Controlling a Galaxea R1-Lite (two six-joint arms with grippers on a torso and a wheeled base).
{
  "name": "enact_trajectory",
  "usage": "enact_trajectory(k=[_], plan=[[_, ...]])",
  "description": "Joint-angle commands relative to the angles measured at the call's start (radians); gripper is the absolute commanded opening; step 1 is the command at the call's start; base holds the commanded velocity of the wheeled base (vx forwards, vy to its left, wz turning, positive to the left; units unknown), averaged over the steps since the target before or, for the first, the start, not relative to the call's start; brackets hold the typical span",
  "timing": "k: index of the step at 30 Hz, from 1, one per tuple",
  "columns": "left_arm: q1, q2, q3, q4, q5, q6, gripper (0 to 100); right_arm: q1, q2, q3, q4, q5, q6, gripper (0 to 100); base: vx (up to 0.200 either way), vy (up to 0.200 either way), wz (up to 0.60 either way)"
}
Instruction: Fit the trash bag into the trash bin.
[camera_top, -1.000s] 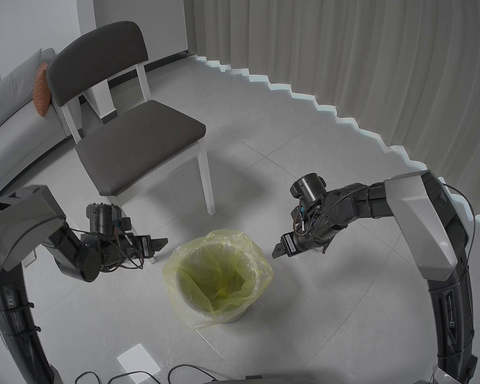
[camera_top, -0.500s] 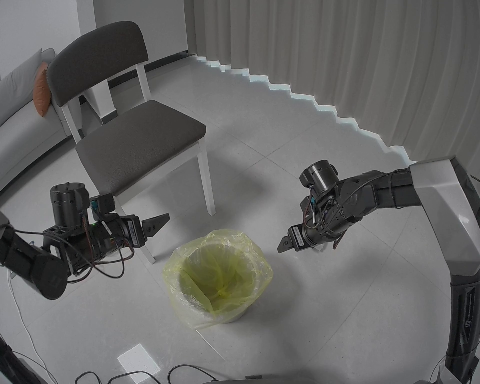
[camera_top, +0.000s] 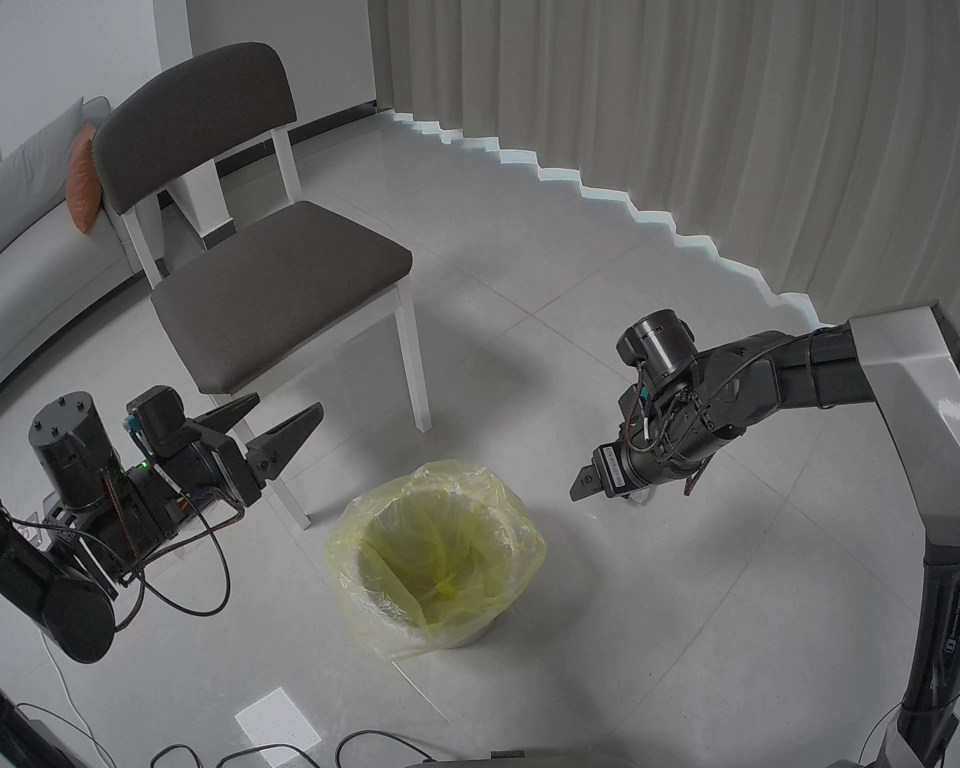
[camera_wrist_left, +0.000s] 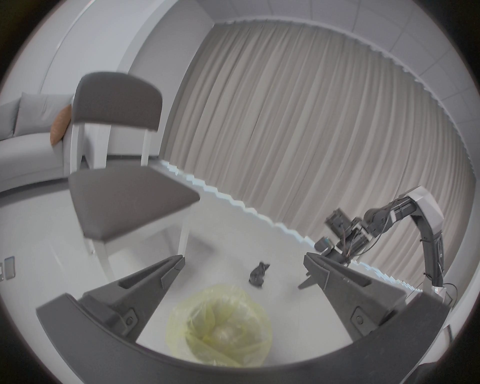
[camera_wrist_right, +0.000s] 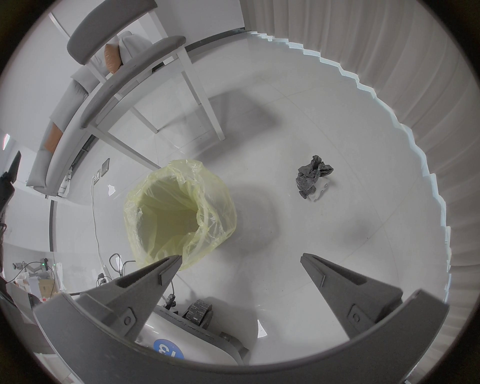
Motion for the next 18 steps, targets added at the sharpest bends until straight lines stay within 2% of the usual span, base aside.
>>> enact_trajectory(k=[1, 6, 10, 15, 18], plan=[[0.006, 0.106, 0.068, -0.097, -0.016, -0.024, 100, -0.047, -0.007, 0.034, -0.005, -0.002, 0.004, 100, 0.200, 0.000, 0.00], [-0.009, 0.118, 0.052, -0.114, -0.016, -0.072, 100, -0.094, 0.000, 0.030, -0.010, 0.006, -0.031, 100, 0.200, 0.000, 0.00], [-0.015, 0.118, 0.049, -0.160, -0.010, -0.113, 100, -0.139, 0.068, 0.002, -0.082, -0.005, -0.057, 100, 0.000, 0.000, 0.00], [-0.010, 0.121, 0.051, -0.165, -0.007, -0.119, 100, -0.177, 0.164, -0.061, -0.188, -0.008, -0.089, 100, 0.000, 0.000, 0.00], [-0.003, 0.121, 0.054, -0.168, -0.007, -0.119, 100, -0.189, 0.273, -0.165, -0.228, -0.016, -0.094, 100, 0.000, 0.000, 0.00]])
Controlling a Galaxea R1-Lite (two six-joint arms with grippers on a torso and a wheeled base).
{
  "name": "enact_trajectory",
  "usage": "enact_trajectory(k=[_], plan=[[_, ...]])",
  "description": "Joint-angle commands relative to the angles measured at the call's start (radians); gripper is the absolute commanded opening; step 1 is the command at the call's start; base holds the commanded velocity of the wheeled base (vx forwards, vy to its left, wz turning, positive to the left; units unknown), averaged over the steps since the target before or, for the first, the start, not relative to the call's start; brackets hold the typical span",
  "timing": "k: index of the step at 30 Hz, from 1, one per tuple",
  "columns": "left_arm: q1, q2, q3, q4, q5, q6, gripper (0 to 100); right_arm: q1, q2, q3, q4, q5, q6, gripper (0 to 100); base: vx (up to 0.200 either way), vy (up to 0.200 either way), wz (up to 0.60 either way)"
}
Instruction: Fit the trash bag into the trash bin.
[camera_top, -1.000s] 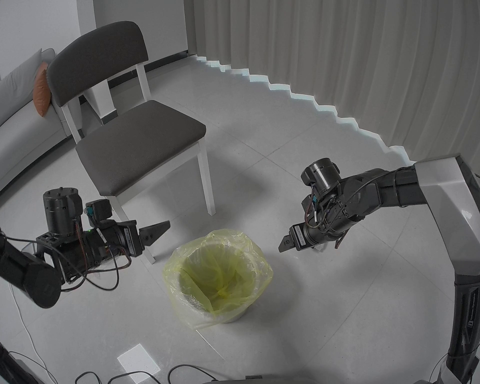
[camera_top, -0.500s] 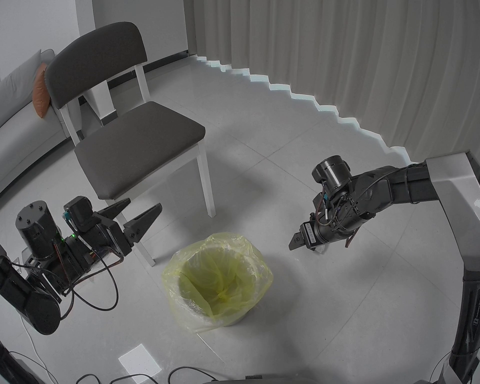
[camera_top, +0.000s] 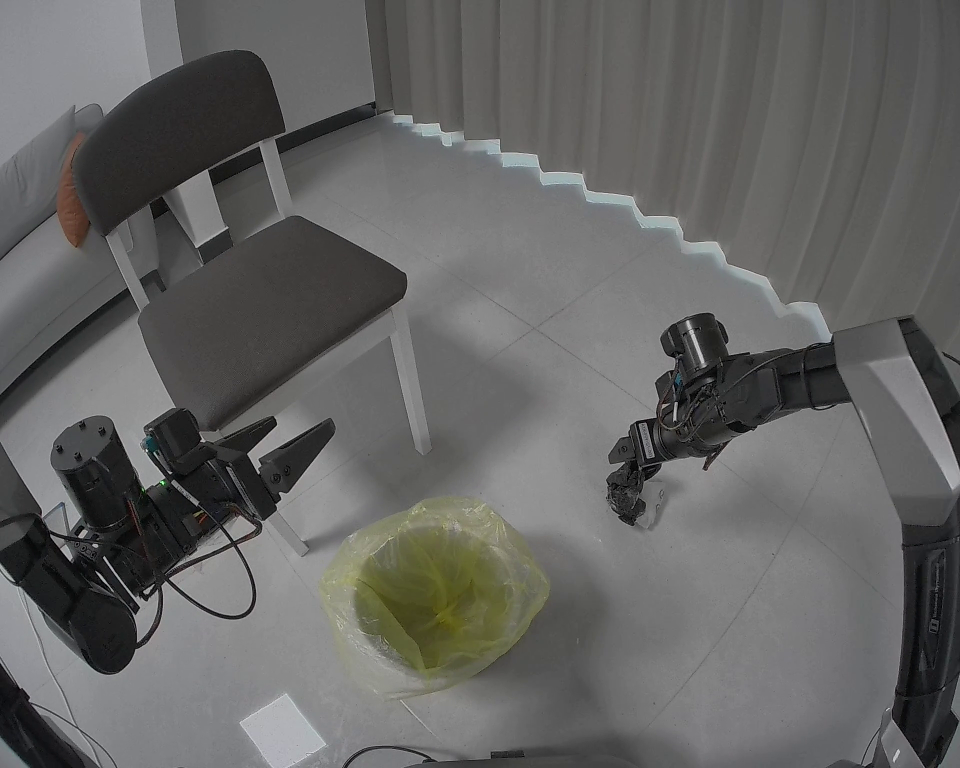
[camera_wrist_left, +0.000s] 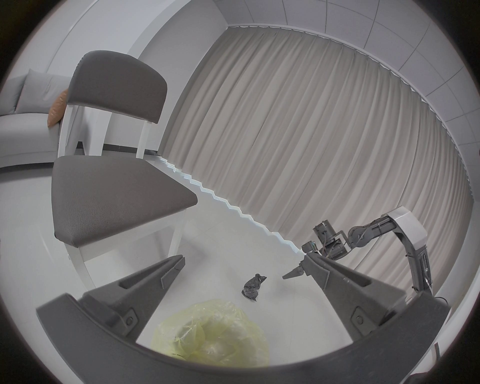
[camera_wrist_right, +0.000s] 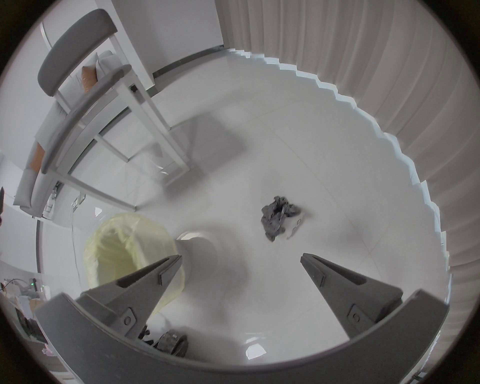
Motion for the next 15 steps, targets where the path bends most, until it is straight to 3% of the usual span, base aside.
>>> enact_trajectory(k=[1, 5, 15], plan=[[0.012, 0.009, 0.006, -0.005, 0.005, -0.004, 100, -0.029, 0.178, -0.142, -0.039, -0.010, -0.015, 100, 0.000, 0.000, 0.00], [0.013, -0.004, 0.012, -0.013, 0.016, -0.005, 100, -0.041, 0.278, -0.283, -0.039, -0.024, -0.030, 100, 0.000, 0.000, 0.00], [0.017, 0.050, 0.007, -0.085, 0.040, -0.013, 100, -0.064, 0.302, -0.283, -0.027, -0.041, -0.032, 100, 0.000, 0.000, 0.00]])
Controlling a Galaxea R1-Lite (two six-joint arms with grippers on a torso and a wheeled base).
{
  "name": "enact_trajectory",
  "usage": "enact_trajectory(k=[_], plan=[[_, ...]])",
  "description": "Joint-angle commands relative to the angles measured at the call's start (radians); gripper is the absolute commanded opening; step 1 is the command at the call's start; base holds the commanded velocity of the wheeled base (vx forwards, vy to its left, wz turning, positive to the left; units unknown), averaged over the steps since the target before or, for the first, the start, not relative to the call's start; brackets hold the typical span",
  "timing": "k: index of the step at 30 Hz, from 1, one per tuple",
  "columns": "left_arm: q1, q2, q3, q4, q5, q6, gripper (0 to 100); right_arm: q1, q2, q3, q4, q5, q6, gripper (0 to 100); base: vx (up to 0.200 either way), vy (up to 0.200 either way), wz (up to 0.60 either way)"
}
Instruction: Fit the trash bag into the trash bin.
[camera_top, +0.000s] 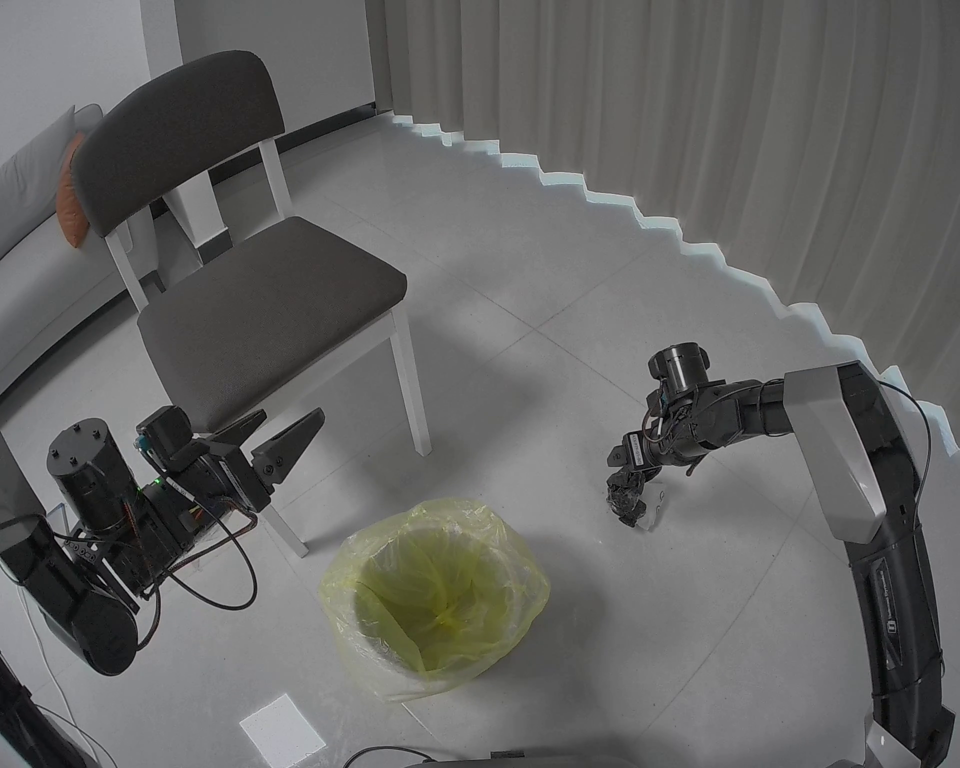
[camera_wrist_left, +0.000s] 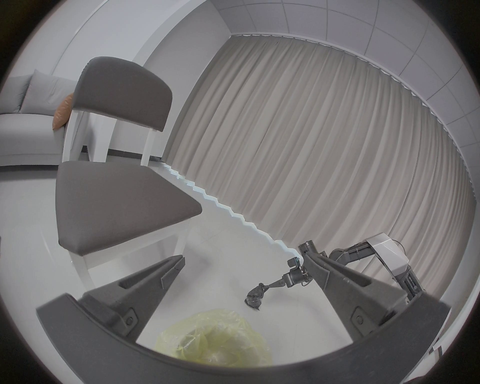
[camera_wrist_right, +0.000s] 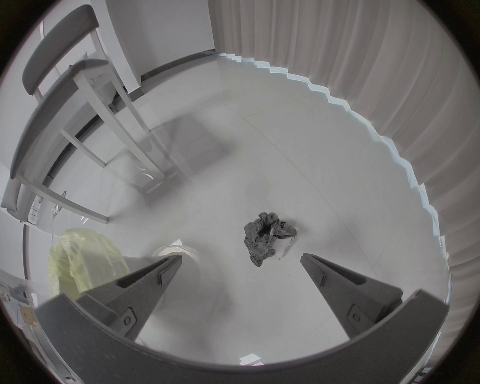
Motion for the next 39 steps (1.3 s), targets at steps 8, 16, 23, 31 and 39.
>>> enact_trajectory(k=[8, 16, 23, 31, 39], plan=[[0.013, 0.077, -0.024, -0.018, 0.008, 0.002, 100, -0.035, 0.018, -0.006, 0.003, -0.004, -0.002, 100, 0.000, 0.000, 0.00], [0.001, 0.057, -0.006, -0.018, 0.009, -0.012, 100, -0.038, 0.014, -0.001, 0.003, -0.004, 0.007, 100, 0.000, 0.000, 0.00], [-0.045, -0.050, 0.089, -0.018, 0.014, -0.043, 100, -0.032, -0.040, 0.056, 0.003, 0.001, 0.028, 100, 0.000, 0.000, 0.00], [-0.042, -0.024, 0.054, -0.018, 0.003, -0.038, 100, -0.032, -0.064, 0.096, 0.006, 0.002, 0.042, 100, 0.050, 0.000, 0.00], [-0.050, -0.026, 0.045, -0.018, 0.005, -0.041, 100, -0.054, -0.052, 0.087, 0.000, 0.008, 0.037, 100, 0.200, 0.000, 0.00]])
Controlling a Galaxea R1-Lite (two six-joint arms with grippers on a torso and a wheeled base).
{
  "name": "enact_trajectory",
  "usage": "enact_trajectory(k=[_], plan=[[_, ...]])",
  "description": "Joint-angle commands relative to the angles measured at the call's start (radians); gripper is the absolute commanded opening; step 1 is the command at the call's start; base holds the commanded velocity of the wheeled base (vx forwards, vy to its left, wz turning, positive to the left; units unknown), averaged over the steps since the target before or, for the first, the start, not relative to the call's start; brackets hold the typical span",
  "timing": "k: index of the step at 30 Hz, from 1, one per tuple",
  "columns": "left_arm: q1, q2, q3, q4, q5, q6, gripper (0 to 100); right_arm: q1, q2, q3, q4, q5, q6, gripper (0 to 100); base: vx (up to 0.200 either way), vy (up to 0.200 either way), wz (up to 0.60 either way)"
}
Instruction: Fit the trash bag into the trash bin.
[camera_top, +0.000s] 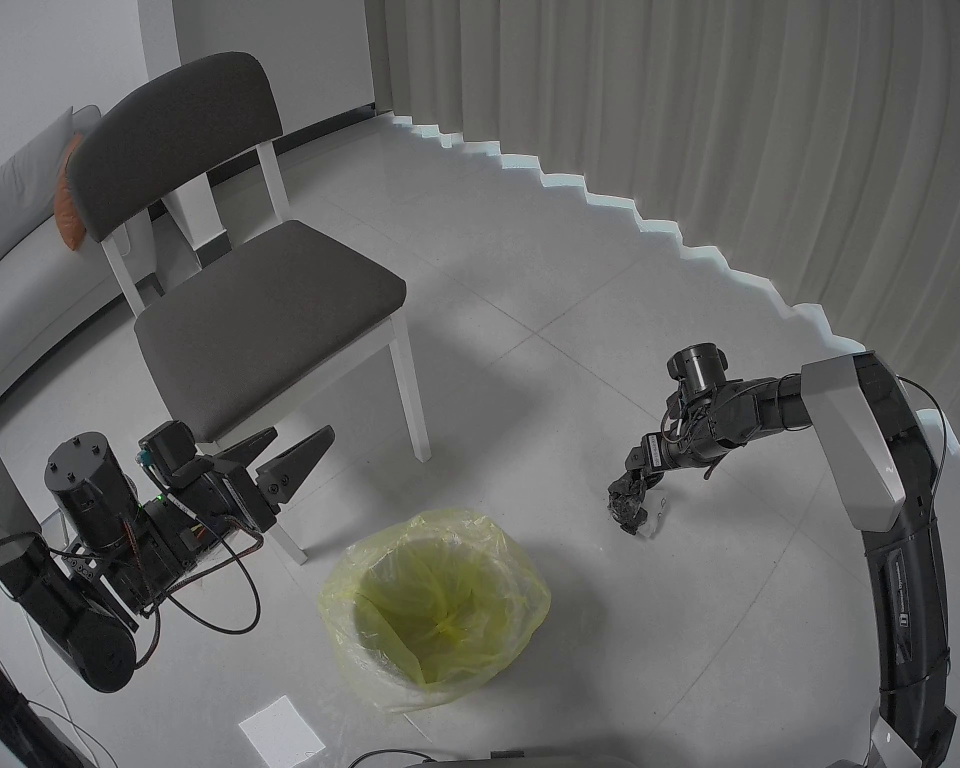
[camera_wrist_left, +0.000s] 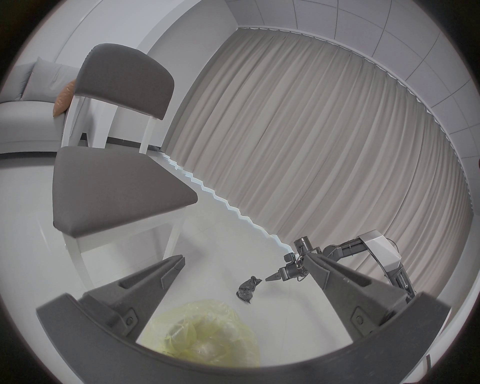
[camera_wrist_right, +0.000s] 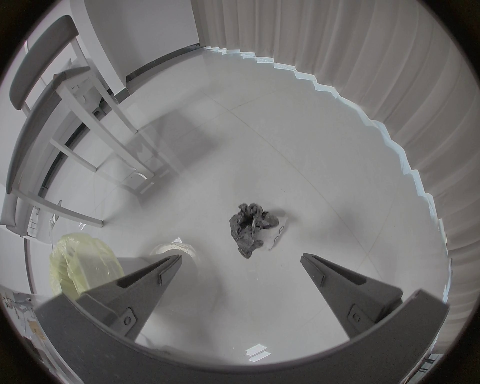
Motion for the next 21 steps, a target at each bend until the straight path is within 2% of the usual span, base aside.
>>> enact_trajectory(k=[1, 9, 21], plan=[[-0.007, 0.003, -0.010, -0.018, 0.002, 0.002, 100, -0.019, 0.005, -0.008, -0.002, 0.004, -0.006, 100, 0.000, 0.000, 0.00], [-0.013, 0.007, 0.002, -0.018, 0.005, -0.003, 100, -0.026, 0.135, -0.102, 0.004, 0.006, -0.017, 100, 0.000, 0.000, 0.00], [0.002, 0.000, 0.059, -0.018, 0.005, 0.003, 100, -0.028, 0.387, -0.102, 0.067, 0.006, -0.001, 100, 0.000, 0.000, 0.00]])
